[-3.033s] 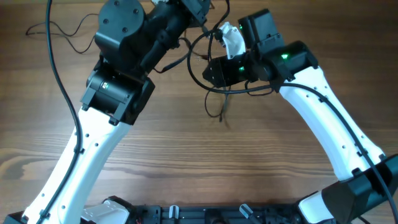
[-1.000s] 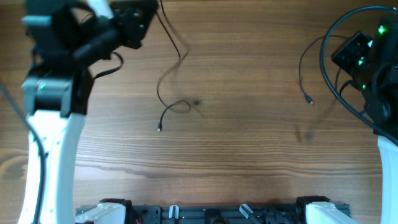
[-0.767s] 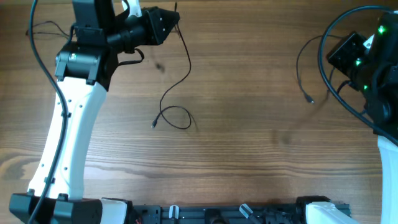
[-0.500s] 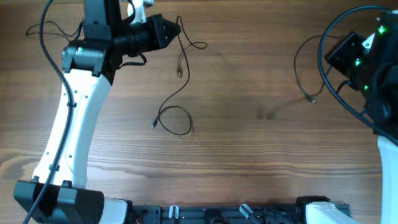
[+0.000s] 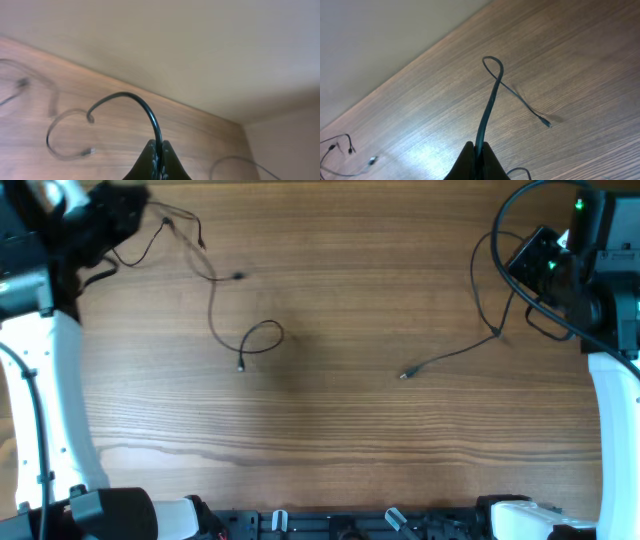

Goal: Untangle cables

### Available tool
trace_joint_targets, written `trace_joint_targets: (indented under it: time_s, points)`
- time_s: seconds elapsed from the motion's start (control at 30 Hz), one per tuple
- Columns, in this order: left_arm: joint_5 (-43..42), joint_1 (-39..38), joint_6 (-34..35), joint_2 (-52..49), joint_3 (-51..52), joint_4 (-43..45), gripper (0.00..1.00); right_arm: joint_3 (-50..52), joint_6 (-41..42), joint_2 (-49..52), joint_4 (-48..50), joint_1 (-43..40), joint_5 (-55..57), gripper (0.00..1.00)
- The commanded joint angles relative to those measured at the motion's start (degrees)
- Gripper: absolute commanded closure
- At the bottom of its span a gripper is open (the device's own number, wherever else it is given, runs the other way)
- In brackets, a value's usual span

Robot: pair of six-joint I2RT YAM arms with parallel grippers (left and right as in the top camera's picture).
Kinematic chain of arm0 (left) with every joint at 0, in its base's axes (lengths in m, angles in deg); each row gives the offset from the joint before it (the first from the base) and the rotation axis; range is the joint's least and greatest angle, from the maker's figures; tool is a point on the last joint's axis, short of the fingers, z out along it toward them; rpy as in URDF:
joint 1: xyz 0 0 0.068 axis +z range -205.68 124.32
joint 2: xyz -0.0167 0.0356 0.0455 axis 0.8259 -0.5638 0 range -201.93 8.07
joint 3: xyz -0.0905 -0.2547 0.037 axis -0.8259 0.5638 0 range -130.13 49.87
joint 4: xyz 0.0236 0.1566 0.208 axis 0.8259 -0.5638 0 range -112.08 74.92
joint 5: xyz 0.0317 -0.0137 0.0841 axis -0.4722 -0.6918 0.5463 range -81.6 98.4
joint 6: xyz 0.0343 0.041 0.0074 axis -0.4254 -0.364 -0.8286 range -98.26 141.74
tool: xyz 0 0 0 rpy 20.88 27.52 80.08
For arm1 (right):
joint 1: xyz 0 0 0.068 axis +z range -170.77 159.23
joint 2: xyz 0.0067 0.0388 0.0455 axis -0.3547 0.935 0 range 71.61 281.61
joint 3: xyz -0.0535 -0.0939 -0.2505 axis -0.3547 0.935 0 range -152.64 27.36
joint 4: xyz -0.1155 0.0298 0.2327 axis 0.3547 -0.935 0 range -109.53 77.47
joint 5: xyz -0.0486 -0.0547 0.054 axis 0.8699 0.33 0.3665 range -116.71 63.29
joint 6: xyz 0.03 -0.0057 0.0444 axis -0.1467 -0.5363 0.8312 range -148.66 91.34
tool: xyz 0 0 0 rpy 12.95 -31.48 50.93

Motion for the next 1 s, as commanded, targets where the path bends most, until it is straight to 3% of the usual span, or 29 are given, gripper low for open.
trace_joint_targets:
  time_s: [0.0,0.1,0.27,0.47,0.57,0.7,0.77,0.8,0.87,0.97]
  points:
    - [11.41,6.27,0.0,0.5,-0.22,-3.67,0.96,-0.57,0.24,0.46,0.46,-0.15,-1.07,0.96]
    - [16.2,10.73,-0.39,-0.68,-0.22,-6.45,0.96,-0.57,0.28,0.46,1.11,-0.15,-1.09,0.96]
    - [16.2,15.67,-0.57,-3.93,-0.2,-3.8,0.96,-0.57,0.24,0.46,0.74,-0.15,-1.09,0.96]
    - [19.19,22.18,-0.33,-12.66,-0.22,3.1,0.96,-0.57,0.22,0.46,0.33,-0.15,-1.6,0.96]
    - [25.33,25.16,-0.35,-16.31,-0.22,4.92,0.96,-0.57,0.24,0.46,0.31,-0.15,-2.49,0.96]
    - [29.29,27.5,-0.37,-19.61,-0.22,11.21,0.89,-0.57,0.35,0.46,0.17,-0.13,-3.28,0.96]
    - [31.12,28.63,-0.39,-21.29,-0.22,15.28,0.79,-0.57,0.37,0.46,0.17,-0.15,-4.09,0.96]
    - [32.5,28.85,-0.42,-21.59,-0.22,15.61,0.55,-0.57,0.35,0.46,0.04,-0.13,-4.09,0.96]
    - [34.27,29.07,-0.59,-21.99,-0.2,14.82,0.2,-0.57,0.35,0.46,-0.33,-0.13,-4.09,0.96]
    - [33.51,28.96,-0.52,-22.03,-0.2,10.12,0.1,-0.57,0.37,0.46,-0.28,-0.15,-4.09,0.96]
